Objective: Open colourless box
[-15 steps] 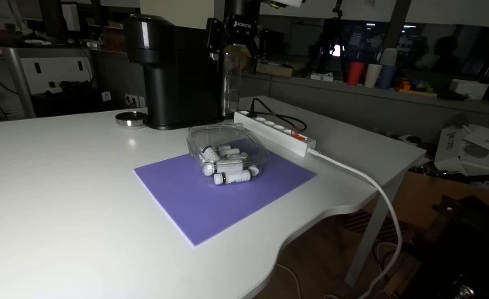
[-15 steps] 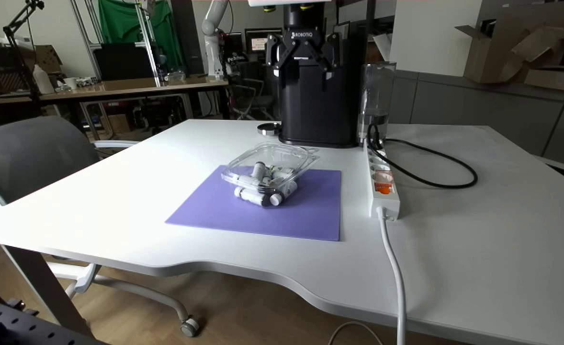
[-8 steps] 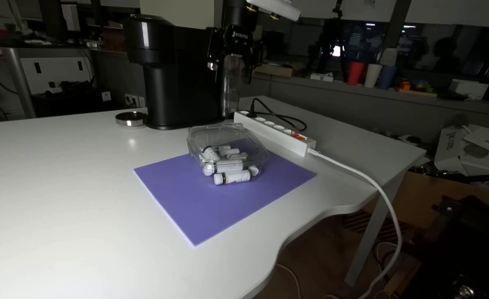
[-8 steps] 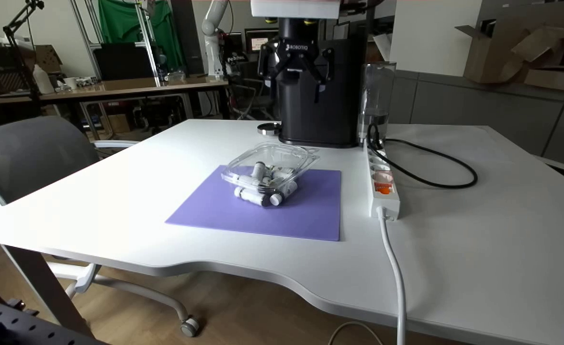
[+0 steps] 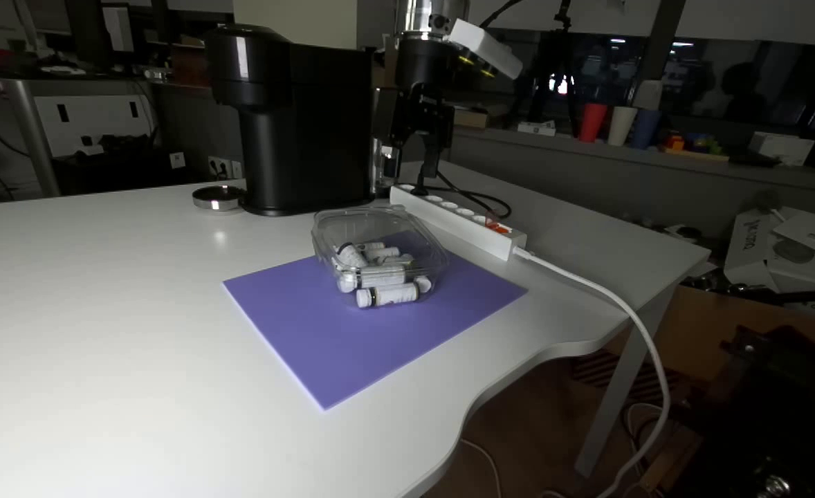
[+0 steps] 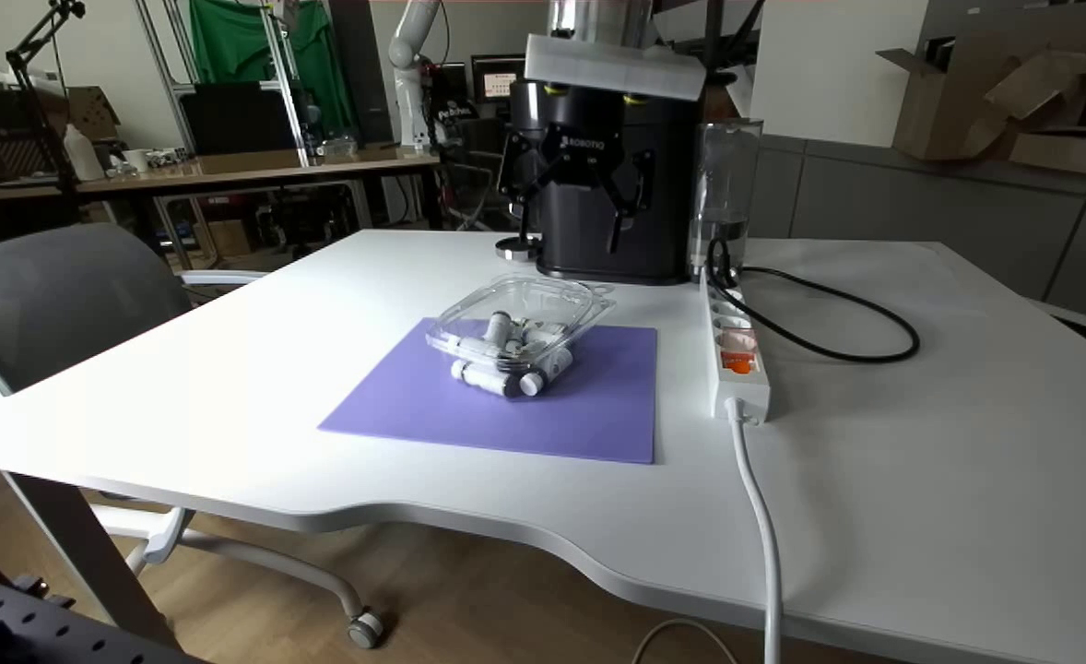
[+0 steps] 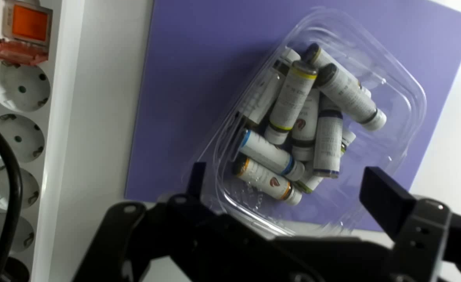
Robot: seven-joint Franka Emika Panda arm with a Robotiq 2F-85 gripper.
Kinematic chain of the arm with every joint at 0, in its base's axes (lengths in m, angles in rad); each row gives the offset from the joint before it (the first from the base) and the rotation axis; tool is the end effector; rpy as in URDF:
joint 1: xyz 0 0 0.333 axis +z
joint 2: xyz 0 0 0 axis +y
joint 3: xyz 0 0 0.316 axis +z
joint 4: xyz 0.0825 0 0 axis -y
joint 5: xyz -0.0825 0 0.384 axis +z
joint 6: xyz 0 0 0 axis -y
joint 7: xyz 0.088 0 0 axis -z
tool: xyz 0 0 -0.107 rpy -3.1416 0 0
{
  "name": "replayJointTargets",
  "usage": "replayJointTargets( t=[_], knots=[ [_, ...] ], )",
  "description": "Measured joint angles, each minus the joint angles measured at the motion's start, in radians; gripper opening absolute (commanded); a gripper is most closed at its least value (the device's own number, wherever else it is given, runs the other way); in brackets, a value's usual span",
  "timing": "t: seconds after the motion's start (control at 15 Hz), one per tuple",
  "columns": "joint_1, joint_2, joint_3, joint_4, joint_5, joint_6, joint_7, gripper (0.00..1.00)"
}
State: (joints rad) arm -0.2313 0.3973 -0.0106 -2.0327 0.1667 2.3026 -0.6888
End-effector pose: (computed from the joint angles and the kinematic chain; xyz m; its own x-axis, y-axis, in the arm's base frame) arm 0.5693 -0.1368 0.2384 0.9451 0.3248 -0.0361 0.3149 -0.9347 -0.1648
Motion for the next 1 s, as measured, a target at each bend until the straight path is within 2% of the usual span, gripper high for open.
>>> replayJointTargets(
  t=[0.27, 1.0],
  knots=[
    [-0.007, 0.027, -0.019, -0.007, -0.067, 0.001, -0.023, 1.00],
    [-0.005, 0.042, -0.020, -0.001, -0.070, 0.009, -0.023, 1.00]
  ],
)
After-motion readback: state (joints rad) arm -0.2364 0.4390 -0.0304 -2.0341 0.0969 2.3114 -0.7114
